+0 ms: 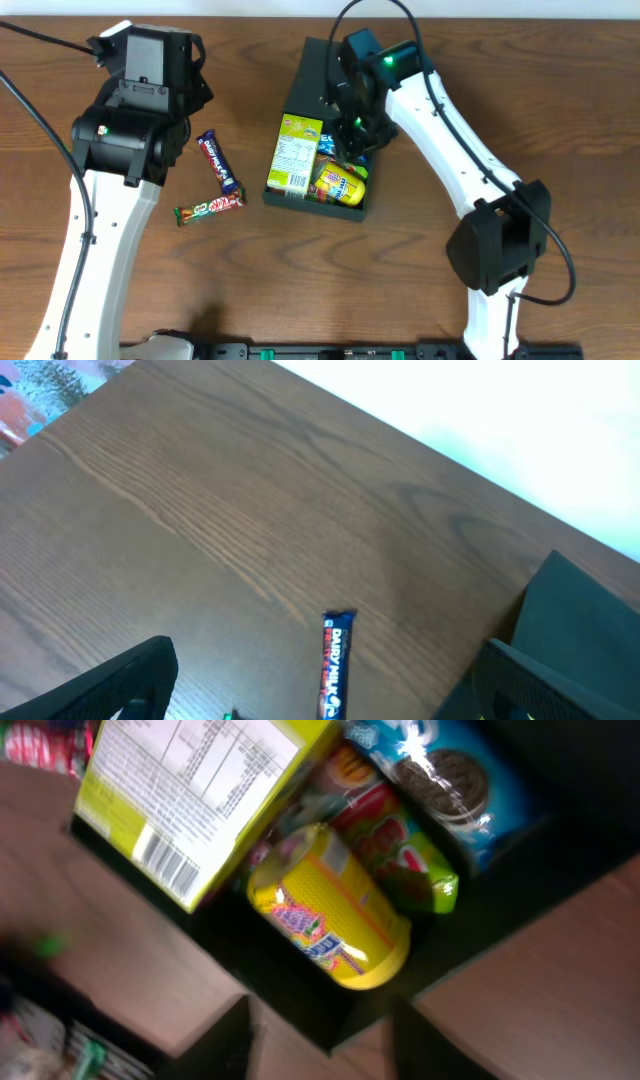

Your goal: Pack container

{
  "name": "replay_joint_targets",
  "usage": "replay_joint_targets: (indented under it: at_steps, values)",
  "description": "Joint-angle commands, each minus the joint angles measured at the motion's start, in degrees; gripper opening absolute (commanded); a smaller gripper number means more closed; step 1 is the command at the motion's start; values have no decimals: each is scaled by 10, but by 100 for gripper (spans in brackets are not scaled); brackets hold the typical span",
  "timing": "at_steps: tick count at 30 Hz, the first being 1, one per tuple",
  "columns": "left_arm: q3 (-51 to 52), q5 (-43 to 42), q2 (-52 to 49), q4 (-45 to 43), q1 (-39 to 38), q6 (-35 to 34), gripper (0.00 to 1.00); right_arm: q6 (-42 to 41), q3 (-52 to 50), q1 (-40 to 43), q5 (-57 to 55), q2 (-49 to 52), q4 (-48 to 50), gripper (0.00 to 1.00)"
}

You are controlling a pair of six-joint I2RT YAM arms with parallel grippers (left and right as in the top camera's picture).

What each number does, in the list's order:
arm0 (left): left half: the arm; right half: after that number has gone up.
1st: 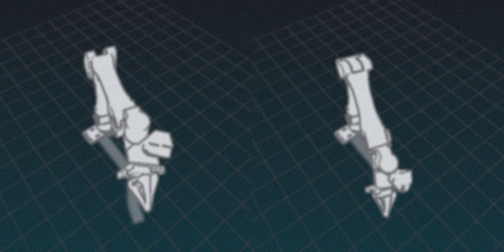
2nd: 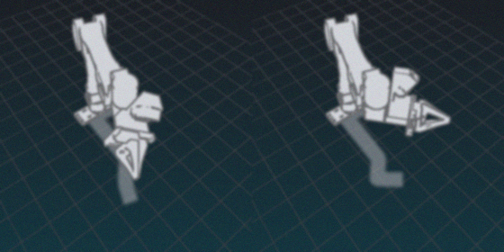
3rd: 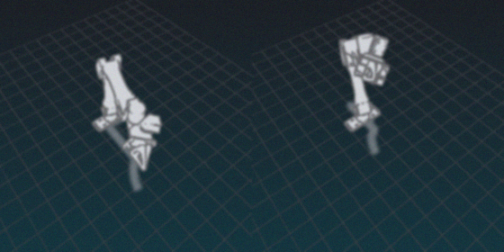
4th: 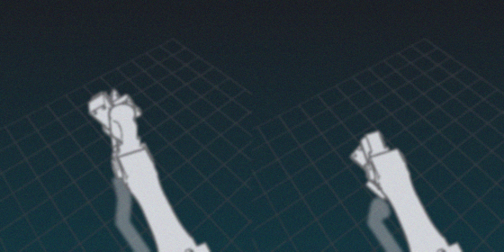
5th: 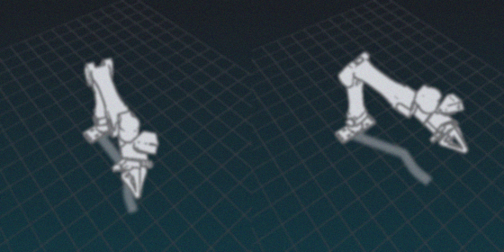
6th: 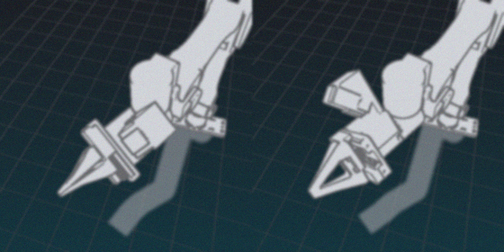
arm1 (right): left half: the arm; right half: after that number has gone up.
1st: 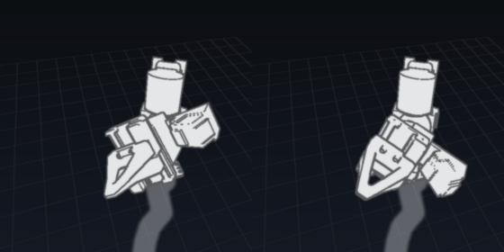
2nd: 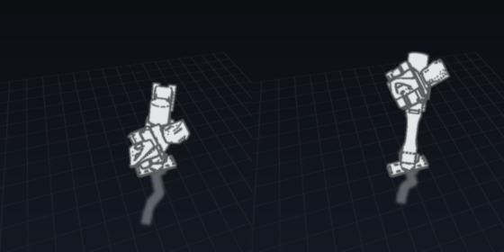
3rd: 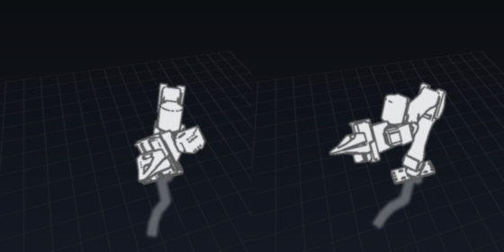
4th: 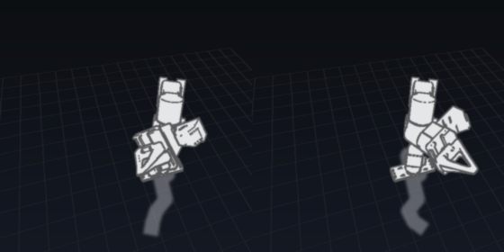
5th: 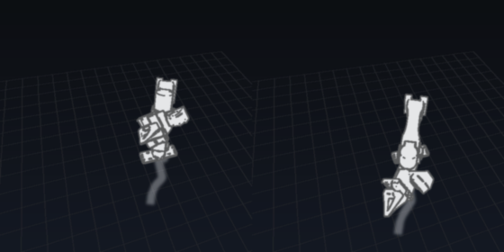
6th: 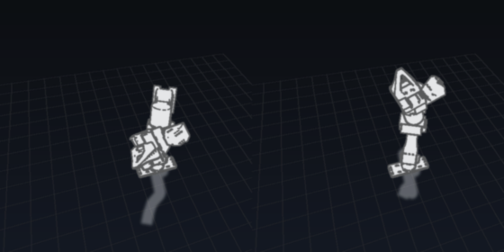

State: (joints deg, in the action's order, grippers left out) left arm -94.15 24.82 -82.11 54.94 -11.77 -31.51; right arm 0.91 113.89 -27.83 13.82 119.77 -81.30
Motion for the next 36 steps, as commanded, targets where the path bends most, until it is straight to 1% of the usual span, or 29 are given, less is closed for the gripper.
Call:
replay_joint_targets:
  at_steps: [1,3,4,5,9,12,14,16,19,23,25,28,30,33,36]
  values:
    - [3,11,-3,-7,2,2,96,90,3,-18,-4,0,-10,60]
    - [3,11,-3,-8,2,3,95,153,-3,-26,-12,0,-19,67]
    - [3,12,-3,-9,2,8,95,173,-8,-30,-25,0,-23,68]
    - [3,13,-3,-9,2,15,95,178,-22,-35,-51,0,-20,66]
    - [3,13,-3,-11,2,32,95,178,-71,-36,-68,0,10,66]
    - [3,16,-3,-13,5,33,95,178,-104,-39,-68,0,37,70]
    - [3,15,-3,-13,11,33,95,178,-125,-44,-71,0,58,74]
    - [3,15,-3,-12,19,33,95,178,-146,-52,-86,0,86,80]
    - [3,14,-3,-12,22,32,96,178,-174,-66,-101,0,134,85]
    - [3,12,-3,-13,22,32,95,178,-194,-74,-132,0,174,86]
    - [3,12,-3,-13,22,32,95,178,-200,-74,-135,0,185,81]
    - [3,12,-3,-13,22,32,95,178,-207,-74,-136,0,201,66]
    - [3,12,-3,-13,22,32,95,178,-207,-73,-136,0,207,63]
    - [3,12,-3,-13,22,32,95,178,-207,-73,-137,1,216,54]
    - [3,12,-3,-12,22,32,95,178,-207,-73,-137,1,218,52]
